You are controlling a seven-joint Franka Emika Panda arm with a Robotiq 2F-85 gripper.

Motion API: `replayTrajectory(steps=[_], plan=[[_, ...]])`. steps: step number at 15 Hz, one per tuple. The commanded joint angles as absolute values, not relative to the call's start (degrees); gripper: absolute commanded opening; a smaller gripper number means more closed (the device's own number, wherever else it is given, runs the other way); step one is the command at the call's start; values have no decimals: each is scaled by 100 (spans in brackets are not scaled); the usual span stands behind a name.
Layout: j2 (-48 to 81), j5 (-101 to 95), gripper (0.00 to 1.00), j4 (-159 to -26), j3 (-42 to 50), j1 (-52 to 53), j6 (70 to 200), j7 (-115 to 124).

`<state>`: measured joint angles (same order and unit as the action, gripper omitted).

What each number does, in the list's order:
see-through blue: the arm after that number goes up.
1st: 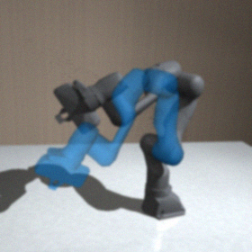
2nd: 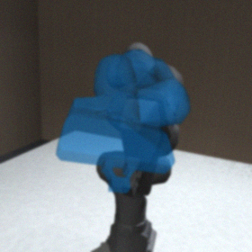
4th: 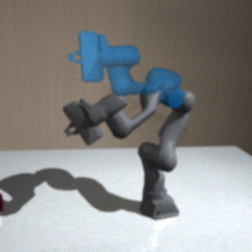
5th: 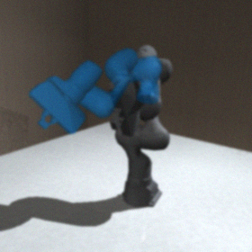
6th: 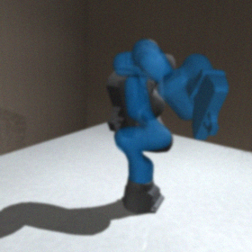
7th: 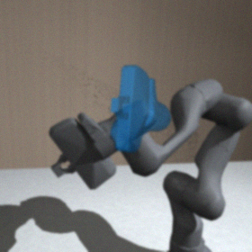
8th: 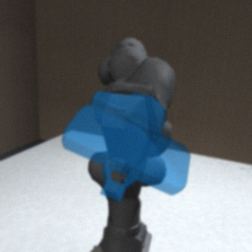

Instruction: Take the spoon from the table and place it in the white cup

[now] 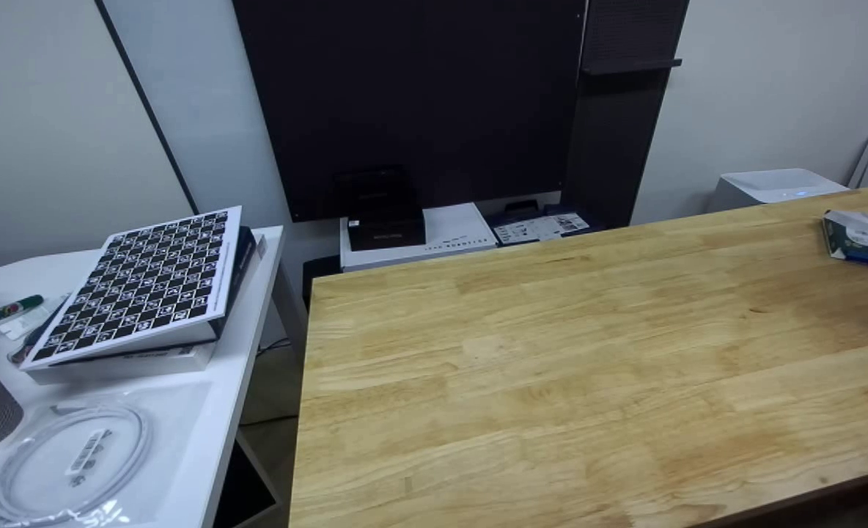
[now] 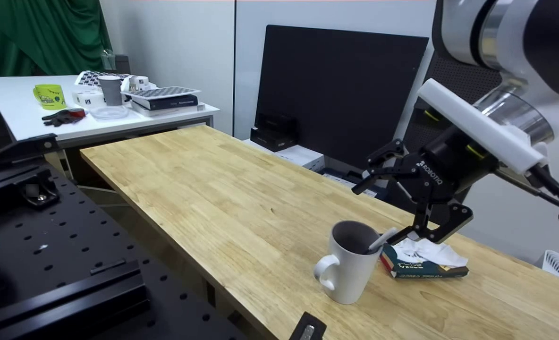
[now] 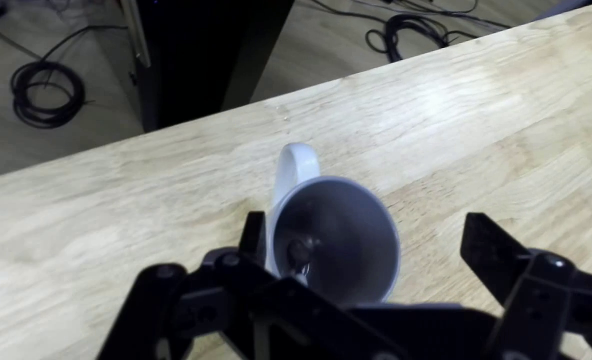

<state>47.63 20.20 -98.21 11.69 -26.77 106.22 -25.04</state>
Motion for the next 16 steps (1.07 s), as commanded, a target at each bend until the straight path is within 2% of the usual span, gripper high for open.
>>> replayTrajectory(steps=[1,11,12,16], plan=[[4224,1459,100,-10441,1033,-2428,11553,-2632],[3393,1206,100,-12184,289,-2337,15869,-2738],[3667,1042,100,-11762,339,-2370,15385,-2596],[3666,1006,100,-11824,288,-2393,15474,-2591]])
